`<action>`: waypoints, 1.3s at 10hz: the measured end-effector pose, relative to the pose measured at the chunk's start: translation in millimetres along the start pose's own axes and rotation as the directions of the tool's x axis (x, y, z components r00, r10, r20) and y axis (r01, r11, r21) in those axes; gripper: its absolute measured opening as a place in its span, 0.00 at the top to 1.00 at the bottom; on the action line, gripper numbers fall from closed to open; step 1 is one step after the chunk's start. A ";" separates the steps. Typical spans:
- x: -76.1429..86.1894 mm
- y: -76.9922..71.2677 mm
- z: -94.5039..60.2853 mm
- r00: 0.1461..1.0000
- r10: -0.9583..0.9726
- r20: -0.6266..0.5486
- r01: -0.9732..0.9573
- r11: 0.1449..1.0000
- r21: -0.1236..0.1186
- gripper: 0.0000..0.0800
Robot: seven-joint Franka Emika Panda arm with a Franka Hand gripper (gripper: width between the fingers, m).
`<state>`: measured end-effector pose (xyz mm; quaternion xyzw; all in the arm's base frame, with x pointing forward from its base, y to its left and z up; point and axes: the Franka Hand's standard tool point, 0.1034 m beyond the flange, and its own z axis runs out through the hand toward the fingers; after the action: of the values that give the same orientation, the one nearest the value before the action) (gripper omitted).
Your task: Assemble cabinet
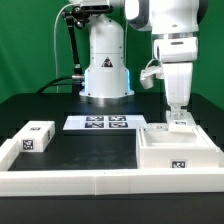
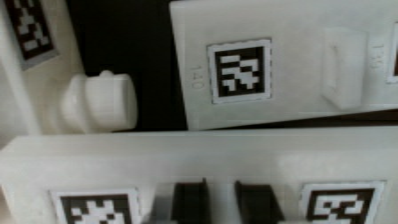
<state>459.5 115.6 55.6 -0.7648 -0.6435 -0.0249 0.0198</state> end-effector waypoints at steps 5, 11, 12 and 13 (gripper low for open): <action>-1.0 24.6 0.7 1.000 -0.011 -0.009 0.011 1.000 -0.012 0.91; -2.6 34.3 -0.1 0.999 -0.031 -0.007 0.031 0.999 -0.009 0.91; -3.7 48.6 -0.8 0.999 -0.047 -0.013 0.047 0.999 -0.017 0.91; -3.3 57.2 -1.0 0.999 -0.046 -0.014 0.046 0.999 -0.017 0.91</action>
Offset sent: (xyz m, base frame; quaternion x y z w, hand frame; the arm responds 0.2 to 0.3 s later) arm 0.0299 0.0022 -0.0056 0.0202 0.0068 -0.0471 0.9987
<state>515.3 102.6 56.6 -0.7497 -0.6606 -0.0362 0.0175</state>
